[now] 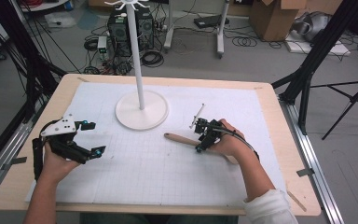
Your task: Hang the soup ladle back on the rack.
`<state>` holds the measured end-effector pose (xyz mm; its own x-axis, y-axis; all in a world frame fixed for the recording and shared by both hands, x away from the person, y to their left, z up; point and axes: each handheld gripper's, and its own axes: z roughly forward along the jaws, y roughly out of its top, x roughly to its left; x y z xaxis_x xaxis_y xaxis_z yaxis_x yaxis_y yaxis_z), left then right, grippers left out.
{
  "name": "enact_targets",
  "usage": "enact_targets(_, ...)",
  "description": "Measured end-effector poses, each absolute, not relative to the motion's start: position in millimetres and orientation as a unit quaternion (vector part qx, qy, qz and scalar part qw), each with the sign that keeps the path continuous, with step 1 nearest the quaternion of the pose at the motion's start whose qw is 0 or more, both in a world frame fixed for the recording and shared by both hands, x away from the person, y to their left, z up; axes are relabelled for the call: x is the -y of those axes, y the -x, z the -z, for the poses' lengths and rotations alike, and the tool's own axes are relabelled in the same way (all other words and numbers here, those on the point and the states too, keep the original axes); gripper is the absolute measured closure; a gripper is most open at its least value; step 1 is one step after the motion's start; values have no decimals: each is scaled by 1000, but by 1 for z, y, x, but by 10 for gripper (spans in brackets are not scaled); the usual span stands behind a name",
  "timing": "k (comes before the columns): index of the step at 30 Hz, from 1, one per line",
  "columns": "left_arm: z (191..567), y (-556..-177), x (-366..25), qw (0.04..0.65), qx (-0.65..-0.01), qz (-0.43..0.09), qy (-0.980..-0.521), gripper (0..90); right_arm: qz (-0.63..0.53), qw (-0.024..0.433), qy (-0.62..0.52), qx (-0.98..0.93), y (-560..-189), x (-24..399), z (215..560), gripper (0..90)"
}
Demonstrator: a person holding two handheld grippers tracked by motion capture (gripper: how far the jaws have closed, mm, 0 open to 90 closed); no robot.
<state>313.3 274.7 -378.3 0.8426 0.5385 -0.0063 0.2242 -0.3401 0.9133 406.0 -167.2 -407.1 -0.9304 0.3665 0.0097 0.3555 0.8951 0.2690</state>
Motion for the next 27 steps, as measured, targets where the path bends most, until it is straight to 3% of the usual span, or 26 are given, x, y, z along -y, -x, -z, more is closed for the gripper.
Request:
enact_targets(7, 378, -313, -274, 523, -237, -151, -805, 17, -133, 20, -186, -973, -406, 167, 408, 629)
enact_targets(13, 378, -313, -274, 523, -238, -150, -805, 17, -132, 16, -178, -975, -405, 166, 407, 755)
enact_targets(20, 377, -312, -276, 525, -238, -153, -803, 17, -126, 29, -183, -975, -402, 164, 405, 771)
enact_targets(27, 376, -312, -276, 526, -238, -152, -802, 17, -198, 34, -202, -959, -399, 176, 384, 773)
